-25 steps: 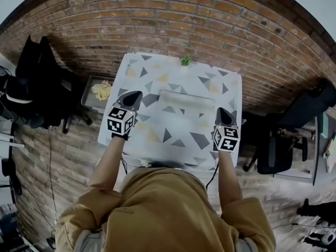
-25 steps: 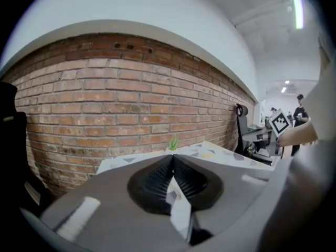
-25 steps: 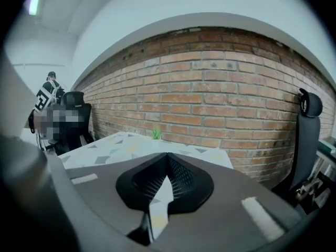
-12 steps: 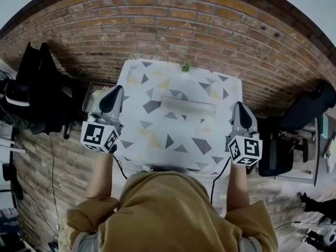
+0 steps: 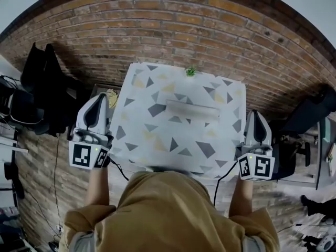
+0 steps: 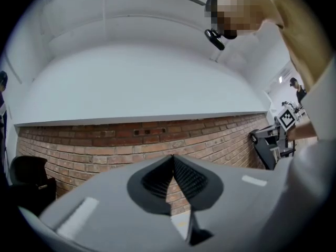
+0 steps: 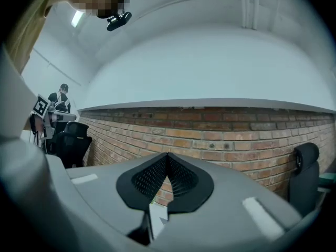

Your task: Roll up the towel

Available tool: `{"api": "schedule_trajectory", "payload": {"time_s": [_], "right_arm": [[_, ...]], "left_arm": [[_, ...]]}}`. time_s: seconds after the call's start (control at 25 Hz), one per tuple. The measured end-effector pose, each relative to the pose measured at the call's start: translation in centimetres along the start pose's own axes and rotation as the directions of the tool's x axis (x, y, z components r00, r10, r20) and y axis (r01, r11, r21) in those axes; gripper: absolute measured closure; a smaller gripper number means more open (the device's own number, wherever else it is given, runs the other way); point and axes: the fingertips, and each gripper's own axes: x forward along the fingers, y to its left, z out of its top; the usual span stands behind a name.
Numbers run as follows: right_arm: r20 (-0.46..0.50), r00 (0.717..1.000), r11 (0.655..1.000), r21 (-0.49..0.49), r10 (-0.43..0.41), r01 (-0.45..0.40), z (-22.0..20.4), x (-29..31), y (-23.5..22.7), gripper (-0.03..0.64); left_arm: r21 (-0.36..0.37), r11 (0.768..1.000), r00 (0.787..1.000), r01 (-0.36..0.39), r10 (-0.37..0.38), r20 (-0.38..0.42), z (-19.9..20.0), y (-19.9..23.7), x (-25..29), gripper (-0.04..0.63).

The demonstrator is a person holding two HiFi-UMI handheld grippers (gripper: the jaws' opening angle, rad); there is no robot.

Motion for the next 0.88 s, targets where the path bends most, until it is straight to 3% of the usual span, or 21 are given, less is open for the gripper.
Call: {"api": "schedule_trajectory", "payload": {"time_s": [0.24,0.44,0.88], "right_arm": [[-0.002,1.0,0.998,-0.055,-0.003,0.003,0.8,-1.0,0.2,0.614],[-0.003,1.0,0.999,-0.031,-0.015,0.015,0.6,-1.5,1.2,0.614],[0.0,1.0,0.999,-0.046,0.007,-0.007,1.2,-1.2,2.1,0.614]], "left_arm": [[0.01,0.999,0.998,-0.053,0.054,-0.012,0.5,1.0,-2.3,0.534],[0.021,0.996,0.995,-0.085,0.085,-0.044,-0.4,1.7,-3.3,0.532],[0.0,0.998,0.998,-0.063,0.063,-0.027,-0.6,0.5,-2.6,0.534]]}}
